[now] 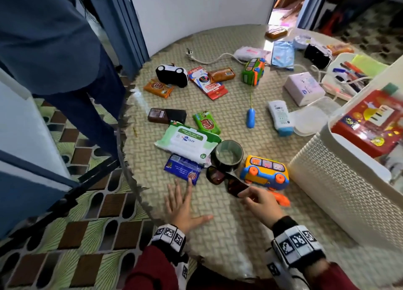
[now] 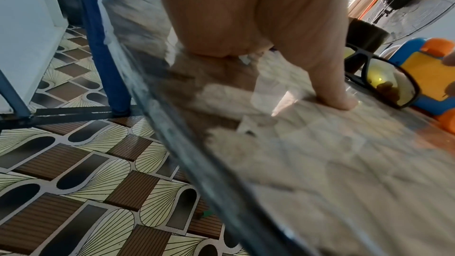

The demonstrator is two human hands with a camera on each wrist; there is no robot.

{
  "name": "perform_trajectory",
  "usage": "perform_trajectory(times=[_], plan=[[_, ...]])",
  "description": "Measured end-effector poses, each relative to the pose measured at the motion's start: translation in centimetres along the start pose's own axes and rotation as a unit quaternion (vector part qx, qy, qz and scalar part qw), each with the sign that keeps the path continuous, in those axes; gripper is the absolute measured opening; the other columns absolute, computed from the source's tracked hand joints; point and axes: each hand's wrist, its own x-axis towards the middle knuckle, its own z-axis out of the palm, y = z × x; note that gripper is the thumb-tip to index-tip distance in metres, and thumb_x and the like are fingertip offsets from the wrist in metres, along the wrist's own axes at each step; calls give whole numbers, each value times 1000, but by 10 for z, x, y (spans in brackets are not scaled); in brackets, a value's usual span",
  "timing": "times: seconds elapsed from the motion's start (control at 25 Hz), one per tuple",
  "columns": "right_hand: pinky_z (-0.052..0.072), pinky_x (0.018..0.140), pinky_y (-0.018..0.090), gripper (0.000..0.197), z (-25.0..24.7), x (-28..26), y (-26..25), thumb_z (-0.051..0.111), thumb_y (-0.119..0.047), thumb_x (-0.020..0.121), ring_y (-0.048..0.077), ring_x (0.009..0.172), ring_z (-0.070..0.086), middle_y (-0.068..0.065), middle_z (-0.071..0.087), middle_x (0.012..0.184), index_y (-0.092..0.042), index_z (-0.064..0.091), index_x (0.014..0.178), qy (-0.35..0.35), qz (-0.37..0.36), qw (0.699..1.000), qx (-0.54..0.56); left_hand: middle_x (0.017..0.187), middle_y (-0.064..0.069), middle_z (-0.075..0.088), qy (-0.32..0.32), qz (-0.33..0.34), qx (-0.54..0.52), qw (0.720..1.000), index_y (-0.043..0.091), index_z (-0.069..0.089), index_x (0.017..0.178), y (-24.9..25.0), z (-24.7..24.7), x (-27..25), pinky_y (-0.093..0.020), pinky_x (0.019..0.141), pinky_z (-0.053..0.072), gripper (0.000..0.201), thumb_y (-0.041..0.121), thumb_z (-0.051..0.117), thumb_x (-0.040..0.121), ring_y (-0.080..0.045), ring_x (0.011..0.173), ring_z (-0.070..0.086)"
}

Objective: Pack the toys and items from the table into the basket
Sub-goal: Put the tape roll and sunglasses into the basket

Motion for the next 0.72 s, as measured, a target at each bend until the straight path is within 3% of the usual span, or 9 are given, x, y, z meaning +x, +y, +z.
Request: perform_trajectory(times=[0.12, 0.28, 0.48, 0.6, 0.72], plan=[[41, 61, 10, 20, 0, 7, -11, 59, 3, 81, 7, 67, 59, -7, 66, 74, -14, 69, 83, -5, -34, 999, 4, 140, -3, -50, -4, 4, -7, 1000, 44, -38, 131, 1, 0, -2, -46, 109, -23, 135, 106, 16, 23, -24, 121, -54], [45, 80, 24, 24, 1, 29, -24, 60, 3, 77, 23, 93, 62, 7, 68, 96, -7, 68, 97, 41, -117, 991, -46, 143, -2, -47, -8, 1, -13, 1000, 45, -36, 133, 2, -2, -3, -47, 110, -22, 135, 106, 18, 25, -25, 126, -51], [37, 96, 29, 48, 14, 46, -32, 60, -14, 86, 27, 118, 49, 12, 50, 125, -12, 48, 132, -75, -78, 975, -192, 141, -1, -50, -9, 3, -15, 1000, 45, -33, 135, 2, -3, -4, -46, 109, -23, 135, 106, 19, 27, -25, 127, -50], [43, 92, 39, 45, 23, 47, -28, 60, -18, 86, 29, 117, 48, 12, 47, 123, -10, 48, 129, -58, -49, 969, -235, 139, 0, -51, -8, 7, -16, 1000, 44, -33, 137, 2, -2, -4, -44, 109, -24, 134, 106, 20, 29, -25, 127, -50], [40, 89, 36, 38, 30, 46, -24, 63, -25, 86, 29, 112, 49, 11, 49, 118, -10, 53, 119, -42, -37, 969, -243, 136, 1, -54, -9, 1, -12, 1000, 45, -34, 136, 1, -1, -3, -44, 108, -24, 134, 106, 18, 28, -25, 124, -52]])
